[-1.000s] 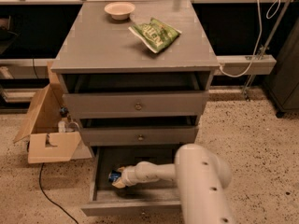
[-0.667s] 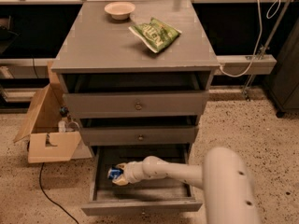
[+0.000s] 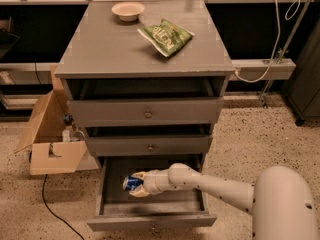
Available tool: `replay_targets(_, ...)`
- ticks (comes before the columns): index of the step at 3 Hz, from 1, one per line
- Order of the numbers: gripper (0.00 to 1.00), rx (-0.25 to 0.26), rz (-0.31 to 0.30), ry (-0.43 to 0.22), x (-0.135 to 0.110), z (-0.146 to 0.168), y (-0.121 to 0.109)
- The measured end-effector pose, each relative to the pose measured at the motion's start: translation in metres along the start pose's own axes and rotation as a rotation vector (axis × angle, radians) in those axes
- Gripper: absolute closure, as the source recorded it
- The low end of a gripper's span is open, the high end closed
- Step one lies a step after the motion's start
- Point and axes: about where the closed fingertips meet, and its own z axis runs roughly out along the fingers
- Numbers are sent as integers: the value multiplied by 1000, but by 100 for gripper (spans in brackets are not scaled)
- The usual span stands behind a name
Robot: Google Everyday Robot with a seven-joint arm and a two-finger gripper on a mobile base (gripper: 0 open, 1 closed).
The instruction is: Pick pepsi can from bottom drawer and place on counter
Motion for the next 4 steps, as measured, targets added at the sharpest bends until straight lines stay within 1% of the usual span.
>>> replay_targets(1, 100, -22, -40, 0, -19, -12, 6)
replay_targets(2, 100, -50, -101, 8, -49, -35, 15)
replay_targets(3, 100, -72, -196, 16, -94, -74, 8)
replay_targets(4, 100, -103, -289, 13, -141, -119, -5)
